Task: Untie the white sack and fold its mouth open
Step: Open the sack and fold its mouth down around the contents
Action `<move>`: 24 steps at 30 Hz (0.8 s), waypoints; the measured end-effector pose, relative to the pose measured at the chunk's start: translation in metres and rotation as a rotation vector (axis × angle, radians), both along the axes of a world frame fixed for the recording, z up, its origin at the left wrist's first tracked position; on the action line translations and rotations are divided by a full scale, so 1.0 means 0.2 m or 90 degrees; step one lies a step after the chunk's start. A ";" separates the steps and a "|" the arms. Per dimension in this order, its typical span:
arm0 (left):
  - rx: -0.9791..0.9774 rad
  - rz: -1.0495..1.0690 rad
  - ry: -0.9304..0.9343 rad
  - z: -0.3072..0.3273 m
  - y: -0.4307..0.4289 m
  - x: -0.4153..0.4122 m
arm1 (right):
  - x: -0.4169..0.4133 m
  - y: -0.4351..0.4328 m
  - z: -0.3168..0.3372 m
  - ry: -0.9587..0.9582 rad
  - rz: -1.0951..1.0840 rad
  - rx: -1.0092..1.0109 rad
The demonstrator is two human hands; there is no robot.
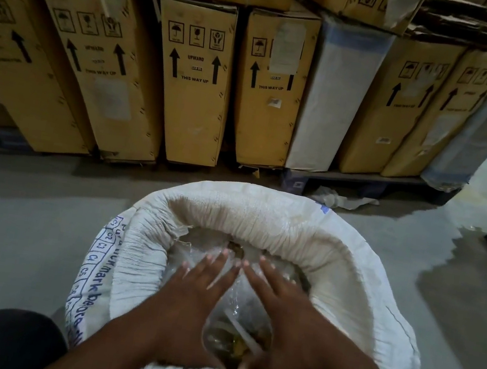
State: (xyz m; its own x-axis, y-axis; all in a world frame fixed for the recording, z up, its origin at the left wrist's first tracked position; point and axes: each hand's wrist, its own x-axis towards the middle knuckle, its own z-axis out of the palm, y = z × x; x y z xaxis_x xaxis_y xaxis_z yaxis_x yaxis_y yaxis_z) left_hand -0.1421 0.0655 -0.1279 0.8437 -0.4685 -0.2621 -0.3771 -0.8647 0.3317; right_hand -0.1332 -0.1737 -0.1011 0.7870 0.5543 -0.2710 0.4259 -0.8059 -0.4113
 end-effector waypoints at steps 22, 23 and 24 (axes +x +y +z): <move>-0.253 0.210 -0.113 0.02 0.16 0.31 | 0.26 -0.14 -0.19 -0.216 -0.235 0.119; -0.265 0.232 -0.115 0.01 0.16 0.32 | 0.29 -0.15 -0.21 -0.223 -0.239 0.113; -0.277 0.257 -0.117 -0.01 0.17 0.34 | 0.31 -0.16 -0.24 -0.228 -0.242 0.105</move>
